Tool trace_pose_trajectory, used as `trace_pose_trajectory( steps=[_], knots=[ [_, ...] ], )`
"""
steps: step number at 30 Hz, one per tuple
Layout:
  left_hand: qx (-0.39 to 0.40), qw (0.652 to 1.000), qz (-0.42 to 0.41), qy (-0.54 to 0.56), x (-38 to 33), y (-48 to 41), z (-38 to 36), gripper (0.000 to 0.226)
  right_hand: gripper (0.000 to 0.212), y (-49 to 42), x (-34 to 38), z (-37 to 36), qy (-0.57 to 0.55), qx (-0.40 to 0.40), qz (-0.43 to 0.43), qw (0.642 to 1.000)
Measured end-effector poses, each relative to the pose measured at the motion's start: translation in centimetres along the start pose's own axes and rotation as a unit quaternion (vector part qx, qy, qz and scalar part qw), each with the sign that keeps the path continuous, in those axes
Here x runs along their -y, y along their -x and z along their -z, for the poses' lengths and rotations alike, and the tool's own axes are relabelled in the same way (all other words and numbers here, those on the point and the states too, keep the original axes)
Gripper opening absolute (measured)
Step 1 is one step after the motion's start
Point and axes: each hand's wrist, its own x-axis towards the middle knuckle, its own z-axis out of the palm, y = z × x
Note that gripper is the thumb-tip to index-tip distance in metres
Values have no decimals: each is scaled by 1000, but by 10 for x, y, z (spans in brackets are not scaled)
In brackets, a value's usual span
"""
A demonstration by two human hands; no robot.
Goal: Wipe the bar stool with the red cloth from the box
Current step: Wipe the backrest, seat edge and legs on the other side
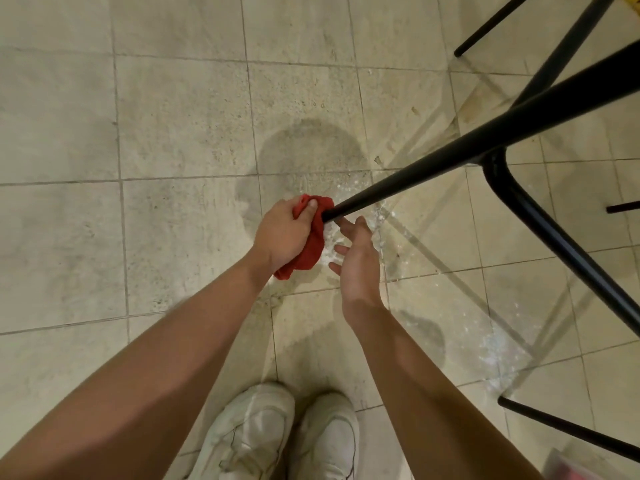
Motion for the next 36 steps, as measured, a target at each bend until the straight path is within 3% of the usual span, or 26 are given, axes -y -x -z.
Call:
trace_pose_trajectory(
  steps=[4,9,14,16,20,30,33,36],
  knots=[
    [-4,996,53,-70,-8,-4,2,30,36,0,-2,0,-7,0,-7,1000],
    [-92,981,-14,169,-17,26,-22,27,44,-2,-5,-1,-15,6,-10,1000],
    [-159,976,91,122,-10,19,-35,32,44,0,-6,1,-5,14,-3,1000],
    [-157,979,62,114,-16,20,-33,31,45,1,-4,2,1,10,-9,1000],
    [-148,969,-38,196,-29,42,-34,19,49,0,-2,8,-18,13,-18,1000],
    [-82,992,87,49,-3,27,-15,24,37,8,-16,-1,-25,4,-24,999],
    [-109,988,85,71,0,51,-22,23,29,16,-21,-4,-8,29,-17,999],
    [-85,991,55,90,-2,66,-20,32,38,24,-25,-4,-21,27,12,999]
  ],
)
